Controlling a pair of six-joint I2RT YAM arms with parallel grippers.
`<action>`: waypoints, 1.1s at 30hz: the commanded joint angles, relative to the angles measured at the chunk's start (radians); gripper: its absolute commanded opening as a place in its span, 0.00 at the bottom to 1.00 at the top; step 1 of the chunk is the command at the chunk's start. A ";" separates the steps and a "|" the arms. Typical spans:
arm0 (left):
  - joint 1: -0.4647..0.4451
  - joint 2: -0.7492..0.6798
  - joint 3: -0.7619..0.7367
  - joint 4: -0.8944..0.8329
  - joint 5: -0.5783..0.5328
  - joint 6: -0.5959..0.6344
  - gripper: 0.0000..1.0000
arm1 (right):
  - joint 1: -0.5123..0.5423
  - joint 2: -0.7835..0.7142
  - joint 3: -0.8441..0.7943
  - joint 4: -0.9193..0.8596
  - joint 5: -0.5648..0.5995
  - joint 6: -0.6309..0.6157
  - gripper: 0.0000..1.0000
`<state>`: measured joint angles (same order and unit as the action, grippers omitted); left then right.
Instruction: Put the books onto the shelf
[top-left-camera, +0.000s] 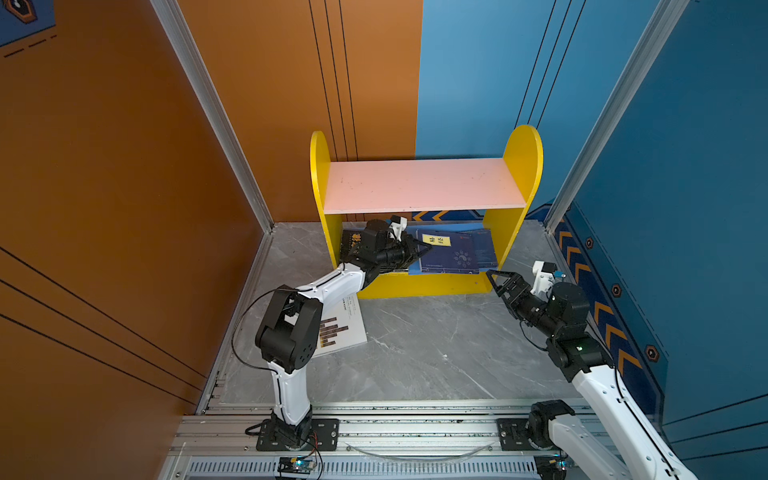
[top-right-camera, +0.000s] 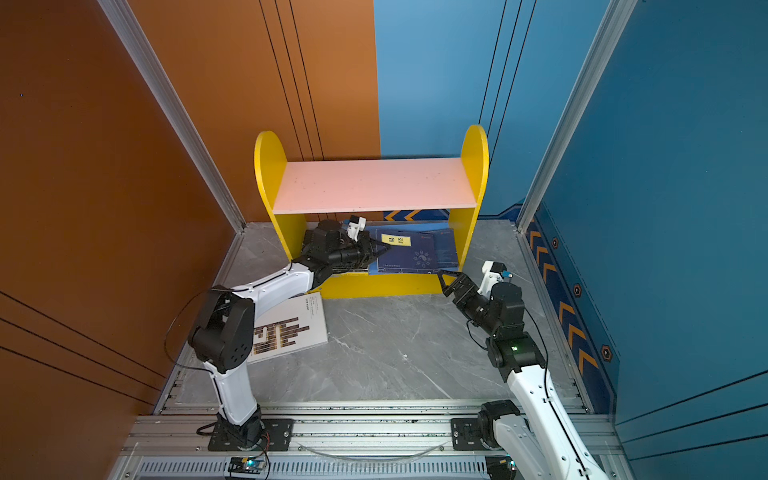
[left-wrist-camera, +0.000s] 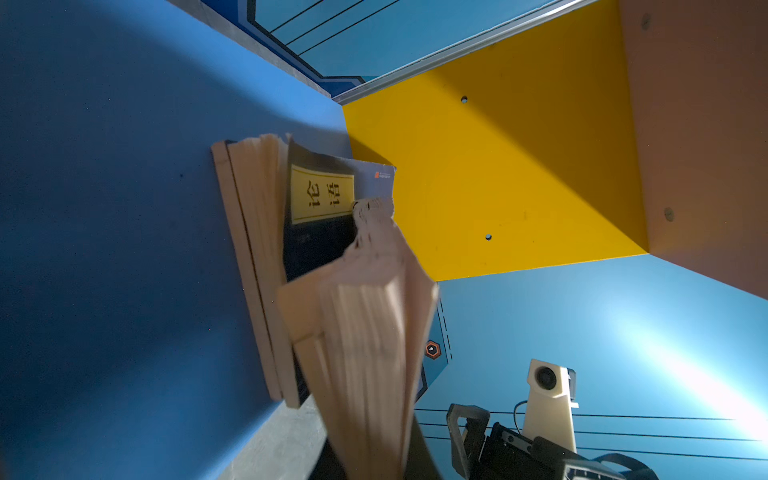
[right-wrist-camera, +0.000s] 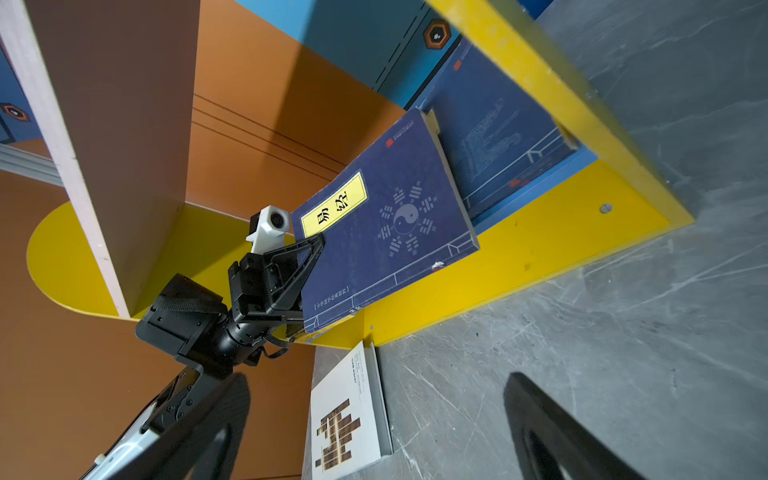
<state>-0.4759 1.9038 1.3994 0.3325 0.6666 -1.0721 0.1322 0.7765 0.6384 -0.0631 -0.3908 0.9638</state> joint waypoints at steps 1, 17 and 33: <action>-0.013 0.020 0.074 0.066 0.019 -0.031 0.05 | -0.025 -0.011 0.014 -0.052 0.039 -0.053 1.00; -0.055 0.178 0.239 0.066 -0.009 -0.078 0.06 | -0.051 0.187 0.185 -0.186 0.241 -0.263 1.00; -0.065 0.254 0.320 0.108 0.006 -0.115 0.07 | -0.007 0.420 0.293 -0.143 0.292 -0.320 1.00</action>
<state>-0.5316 2.1407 1.6752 0.3878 0.6590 -1.1770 0.1200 1.1809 0.8967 -0.2092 -0.1398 0.6682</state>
